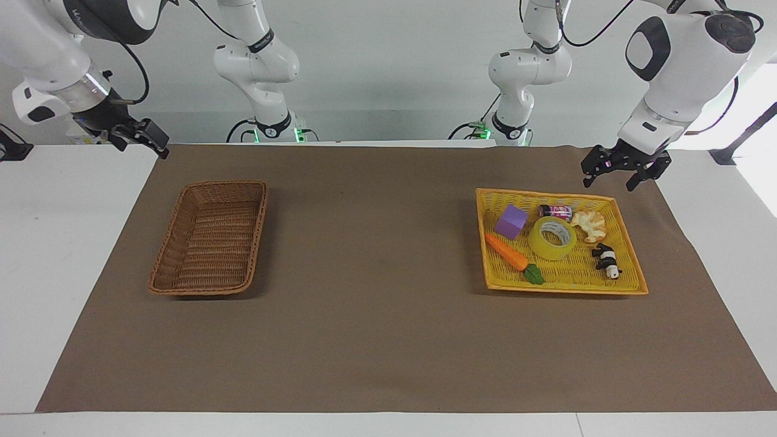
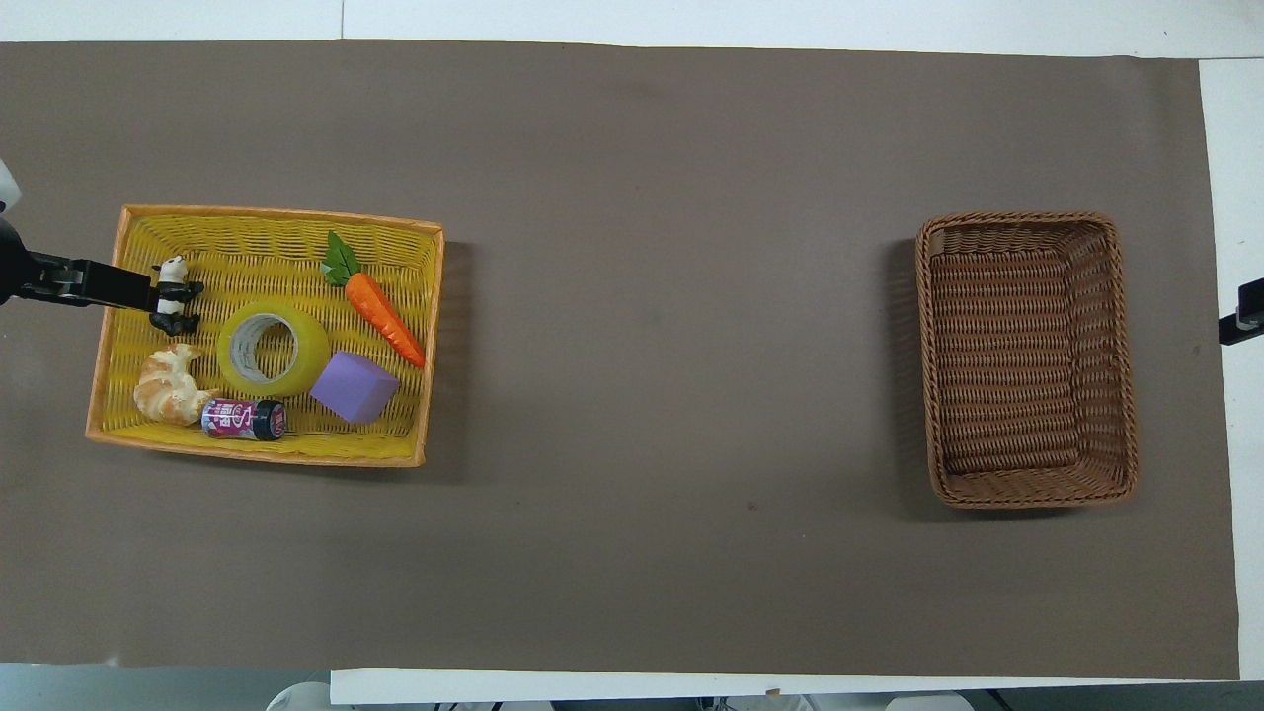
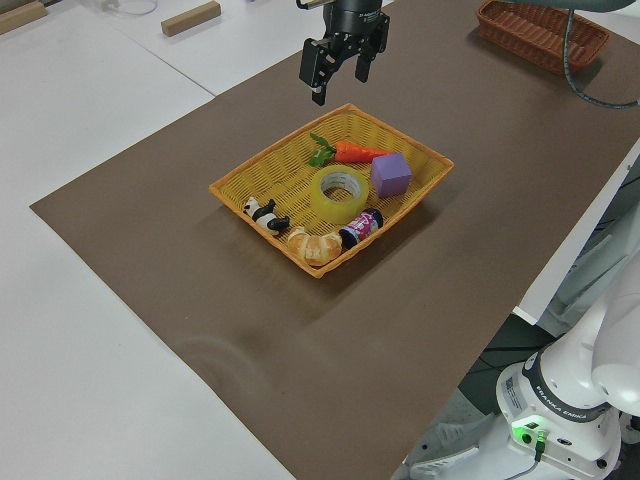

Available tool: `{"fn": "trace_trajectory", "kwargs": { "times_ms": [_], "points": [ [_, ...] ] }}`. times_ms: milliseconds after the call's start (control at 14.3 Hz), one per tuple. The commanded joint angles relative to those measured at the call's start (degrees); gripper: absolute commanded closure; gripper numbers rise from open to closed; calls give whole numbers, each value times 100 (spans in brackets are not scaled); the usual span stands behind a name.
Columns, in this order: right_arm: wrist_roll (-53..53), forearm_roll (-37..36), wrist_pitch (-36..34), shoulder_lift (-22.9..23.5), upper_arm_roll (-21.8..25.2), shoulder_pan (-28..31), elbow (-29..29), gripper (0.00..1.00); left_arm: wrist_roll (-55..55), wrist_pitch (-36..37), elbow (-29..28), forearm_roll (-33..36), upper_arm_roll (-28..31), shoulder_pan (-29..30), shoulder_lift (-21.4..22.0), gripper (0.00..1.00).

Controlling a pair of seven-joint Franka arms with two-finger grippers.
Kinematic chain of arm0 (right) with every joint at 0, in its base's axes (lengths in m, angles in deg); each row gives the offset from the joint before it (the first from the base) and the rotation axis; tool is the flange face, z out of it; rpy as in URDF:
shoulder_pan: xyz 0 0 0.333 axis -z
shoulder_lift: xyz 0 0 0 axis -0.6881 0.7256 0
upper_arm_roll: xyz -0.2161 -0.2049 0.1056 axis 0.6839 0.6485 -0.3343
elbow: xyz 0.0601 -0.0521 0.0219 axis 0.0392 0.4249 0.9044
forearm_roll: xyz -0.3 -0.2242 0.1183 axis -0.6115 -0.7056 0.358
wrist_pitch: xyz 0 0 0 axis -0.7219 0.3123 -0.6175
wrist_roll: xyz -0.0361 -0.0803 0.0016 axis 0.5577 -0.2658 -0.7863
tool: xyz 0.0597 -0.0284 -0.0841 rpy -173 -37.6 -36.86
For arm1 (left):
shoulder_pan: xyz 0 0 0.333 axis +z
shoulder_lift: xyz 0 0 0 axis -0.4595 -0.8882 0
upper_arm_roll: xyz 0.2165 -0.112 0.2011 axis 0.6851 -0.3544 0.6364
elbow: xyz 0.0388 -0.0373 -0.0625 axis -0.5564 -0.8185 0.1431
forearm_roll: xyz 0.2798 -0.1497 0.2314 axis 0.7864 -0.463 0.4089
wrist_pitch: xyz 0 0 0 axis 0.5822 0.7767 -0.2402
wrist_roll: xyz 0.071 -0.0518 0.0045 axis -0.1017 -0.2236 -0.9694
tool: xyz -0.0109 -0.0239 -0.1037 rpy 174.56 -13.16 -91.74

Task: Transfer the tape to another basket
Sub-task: 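Reach the left gripper down to the tape roll in the yellow basket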

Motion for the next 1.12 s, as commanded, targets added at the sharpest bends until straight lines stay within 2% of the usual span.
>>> {"fn": "trace_trajectory", "kwargs": {
  "times_ms": [0, 350, 490, 630, 910, 1050],
  "points": [
    [-99, -46, -14, -121, 1, -1, 126, 0, 50, -55, -31, 102, 25, -6, 66, 0],
    [-99, -46, -14, -121, 1, 8, 126, 0, -28, 33, -14, 102, 69, 3, 75, 0],
    [-99, -46, -14, -121, 1, -1, 126, 0, -54, -281, -459, 102, 78, -6, 241, 0],
    [-99, -46, -14, -121, 1, -1, 126, 0, -107, -992, -1004, 111, 78, 12, 347, 0],
    [-99, -46, -14, -121, 1, -1, 126, 0, -125, -1837, -1700, 102, 69, 188, 137, 0],
    [-99, -46, -14, -121, 1, -1, 126, 0, -134, -1935, -1981, 102, 69, 188, 84, 0]
  ]
}}
